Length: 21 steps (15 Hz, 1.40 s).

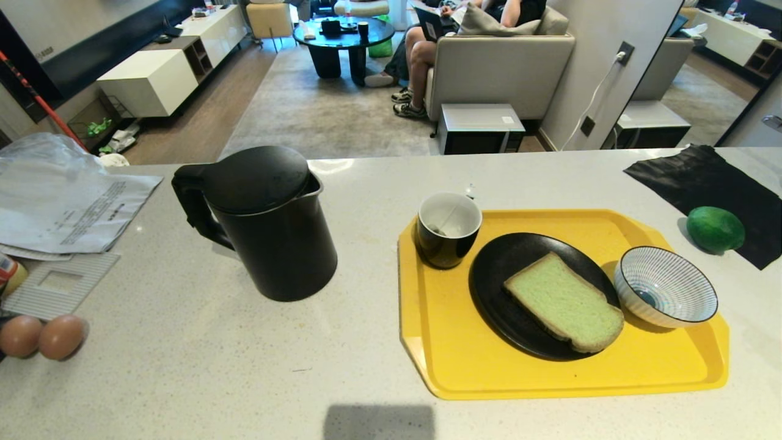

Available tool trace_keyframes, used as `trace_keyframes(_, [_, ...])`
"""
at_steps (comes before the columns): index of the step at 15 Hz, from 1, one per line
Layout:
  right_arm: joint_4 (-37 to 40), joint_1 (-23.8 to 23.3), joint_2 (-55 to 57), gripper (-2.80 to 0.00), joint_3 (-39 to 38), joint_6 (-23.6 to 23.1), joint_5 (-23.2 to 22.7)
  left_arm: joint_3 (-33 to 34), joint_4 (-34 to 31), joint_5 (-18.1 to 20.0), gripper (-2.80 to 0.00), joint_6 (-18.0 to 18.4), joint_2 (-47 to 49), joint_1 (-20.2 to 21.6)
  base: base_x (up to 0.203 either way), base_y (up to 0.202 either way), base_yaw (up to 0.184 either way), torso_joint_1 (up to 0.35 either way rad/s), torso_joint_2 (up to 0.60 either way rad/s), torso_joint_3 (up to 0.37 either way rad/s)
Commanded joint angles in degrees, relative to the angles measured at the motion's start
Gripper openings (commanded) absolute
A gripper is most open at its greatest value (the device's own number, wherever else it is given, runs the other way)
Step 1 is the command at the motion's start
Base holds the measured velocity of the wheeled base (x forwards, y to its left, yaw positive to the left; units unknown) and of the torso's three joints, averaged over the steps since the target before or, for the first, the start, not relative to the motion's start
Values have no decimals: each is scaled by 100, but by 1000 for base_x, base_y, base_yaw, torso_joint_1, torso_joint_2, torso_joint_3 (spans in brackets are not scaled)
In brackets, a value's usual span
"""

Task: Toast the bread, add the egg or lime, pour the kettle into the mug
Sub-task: Pick up the bread slice

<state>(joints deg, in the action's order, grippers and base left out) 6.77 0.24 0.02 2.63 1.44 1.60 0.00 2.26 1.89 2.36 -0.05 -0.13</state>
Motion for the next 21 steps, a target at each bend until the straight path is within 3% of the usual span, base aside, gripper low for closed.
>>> trace_keyframes(1, [8,2,-2,-280,18,23,16,97,3,-3,-280,1,-4,2,0,0,0,0,0,0])
trace_keyframes(5, [90,2,-2,-280,138,7,32,97,3,3,-280,1,-4,5,0,0,0,0,0,0])
trace_keyframes(9, [1216,4,209,-280,1405,-6,-12,97,3,-4,-280,1,-4,4,0,0,0,0,0,0])
trace_keyframes(12, [1454,82,1730,-280,2378,-6,58,97,3,0,-280,1,-4,5,0,0,0,0,0,0])
trace_keyframes(15, [1530,172,3752,-280,3979,1,148,97,3,-4,-280,1,-4,-3,0,0,0,0,0,0])
trace_keyframes(18, [1735,219,5074,-280,5433,-3,215,97,3,0,-280,1,-4,-4,0,0,0,0,0,0])
trace_keyframes(21, [3178,243,5560,-280,6376,-9,345,97,3,-3,-280,1,-4,4,0,0,0,0,0,0])
